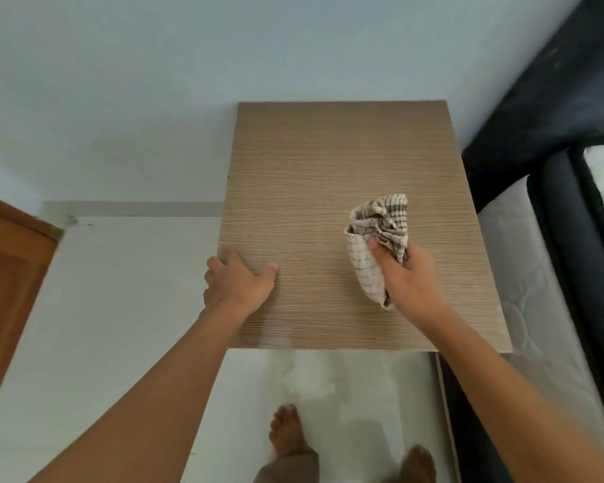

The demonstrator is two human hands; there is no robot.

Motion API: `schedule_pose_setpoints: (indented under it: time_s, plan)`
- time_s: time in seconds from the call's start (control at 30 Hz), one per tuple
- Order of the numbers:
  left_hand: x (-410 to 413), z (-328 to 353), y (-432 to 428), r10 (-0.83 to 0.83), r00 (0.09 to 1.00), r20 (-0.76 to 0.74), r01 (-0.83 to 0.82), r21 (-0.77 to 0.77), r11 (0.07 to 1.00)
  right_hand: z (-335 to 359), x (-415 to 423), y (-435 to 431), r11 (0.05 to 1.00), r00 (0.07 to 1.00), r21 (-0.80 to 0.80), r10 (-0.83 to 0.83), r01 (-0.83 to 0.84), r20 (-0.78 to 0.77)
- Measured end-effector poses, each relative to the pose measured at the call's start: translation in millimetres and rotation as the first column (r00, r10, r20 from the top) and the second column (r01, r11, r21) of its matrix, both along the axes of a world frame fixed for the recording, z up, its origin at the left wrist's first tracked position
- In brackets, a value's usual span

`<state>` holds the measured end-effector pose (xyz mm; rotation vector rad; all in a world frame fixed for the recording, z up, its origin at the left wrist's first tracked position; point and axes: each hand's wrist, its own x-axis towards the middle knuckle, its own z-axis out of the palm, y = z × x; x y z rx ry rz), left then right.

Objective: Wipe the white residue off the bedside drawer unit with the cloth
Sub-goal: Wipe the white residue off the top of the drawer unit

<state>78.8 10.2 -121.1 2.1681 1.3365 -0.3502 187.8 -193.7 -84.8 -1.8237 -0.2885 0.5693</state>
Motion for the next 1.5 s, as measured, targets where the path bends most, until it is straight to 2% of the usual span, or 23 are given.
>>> schedule_pose_setpoints:
  time_s: [0.3,0.47,0.73,0.9,1.03,1.17,1.37,1.5]
  plan:
    - [39,-22,5,-0.010,0.999,0.045,0.000,0.221,0.975,-15,73,-1,0.995,0.963,0.055,0.061,-0.078,0.261]
    - [53,-36,16,-0.011,0.996,0.085,-0.018,0.341,0.940,-29,98,11,0.990,0.955,0.124,0.029,-0.068,0.294]
    - [58,-48,27,-0.018,0.989,0.147,-0.046,0.426,0.903,-43,104,4,0.989,0.864,0.042,0.100,-0.139,0.494]
    - [59,-53,37,-0.033,0.987,0.160,-0.040,0.431,0.901,-43,100,-13,0.990,0.803,0.020,0.101,-0.139,0.587]
    - [55,-57,34,-0.040,0.985,0.167,-0.040,0.452,0.891,-49,99,-26,0.991,0.801,0.020,0.094,-0.130,0.591]
    - [47,-59,33,-0.037,0.984,0.173,-0.043,0.432,0.901,-48,91,-37,0.993,0.737,-0.083,0.116,-0.081,0.666]
    - [37,-65,31,-0.035,0.975,0.220,-0.066,0.435,0.898,-48,82,-48,0.996,0.741,-0.049,0.085,-0.071,0.666]
    - [27,-61,31,-0.045,0.957,0.286,-0.070,0.378,0.923,-47,70,-57,0.998,0.725,-0.020,0.056,-0.058,0.686]
